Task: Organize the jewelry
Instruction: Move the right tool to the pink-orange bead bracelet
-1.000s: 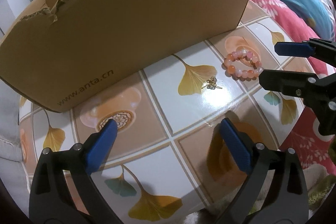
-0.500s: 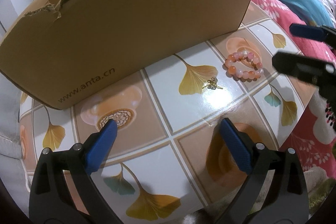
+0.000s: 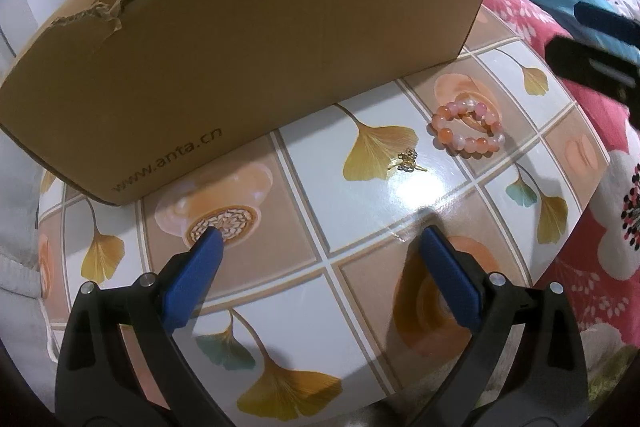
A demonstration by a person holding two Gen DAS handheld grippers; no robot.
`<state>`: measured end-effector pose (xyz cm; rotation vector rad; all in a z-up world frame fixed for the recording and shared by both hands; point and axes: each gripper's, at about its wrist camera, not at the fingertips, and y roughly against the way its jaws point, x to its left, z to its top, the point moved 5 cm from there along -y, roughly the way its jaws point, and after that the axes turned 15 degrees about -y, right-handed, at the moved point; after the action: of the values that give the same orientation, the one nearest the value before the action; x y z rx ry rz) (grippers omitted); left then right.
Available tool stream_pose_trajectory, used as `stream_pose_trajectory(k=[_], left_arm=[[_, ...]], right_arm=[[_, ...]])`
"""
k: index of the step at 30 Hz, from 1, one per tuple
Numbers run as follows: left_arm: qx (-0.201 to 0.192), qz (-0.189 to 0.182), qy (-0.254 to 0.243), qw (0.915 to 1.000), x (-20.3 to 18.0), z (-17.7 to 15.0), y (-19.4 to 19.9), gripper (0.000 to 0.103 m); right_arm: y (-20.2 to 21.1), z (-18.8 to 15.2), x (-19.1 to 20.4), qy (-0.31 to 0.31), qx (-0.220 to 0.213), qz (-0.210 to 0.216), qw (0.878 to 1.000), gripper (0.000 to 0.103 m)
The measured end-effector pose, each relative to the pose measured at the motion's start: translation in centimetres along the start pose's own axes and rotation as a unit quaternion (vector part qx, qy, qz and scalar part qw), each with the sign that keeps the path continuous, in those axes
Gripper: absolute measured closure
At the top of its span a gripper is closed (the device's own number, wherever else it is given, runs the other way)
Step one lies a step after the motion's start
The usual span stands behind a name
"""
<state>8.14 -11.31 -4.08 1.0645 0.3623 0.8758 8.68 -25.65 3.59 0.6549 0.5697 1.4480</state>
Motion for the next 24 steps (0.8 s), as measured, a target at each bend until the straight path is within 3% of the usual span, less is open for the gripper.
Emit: stream_pose_trajectory(k=[10, 24], left_arm=[[0.003, 0.01, 0.017, 0.9998, -0.3, 0.3, -0.3, 0.007], [-0.012, 0.009, 0.013, 0.9998, -0.4, -0.2, -0.1, 0.007]], right_arm=[[-1.1, -1.7, 0.1, -0.042, 0.036, 0.056, 0.997, 0.007], [-2.6, -2.5, 0.0, -0.092, 0.078, 0.133, 0.984, 0.007]])
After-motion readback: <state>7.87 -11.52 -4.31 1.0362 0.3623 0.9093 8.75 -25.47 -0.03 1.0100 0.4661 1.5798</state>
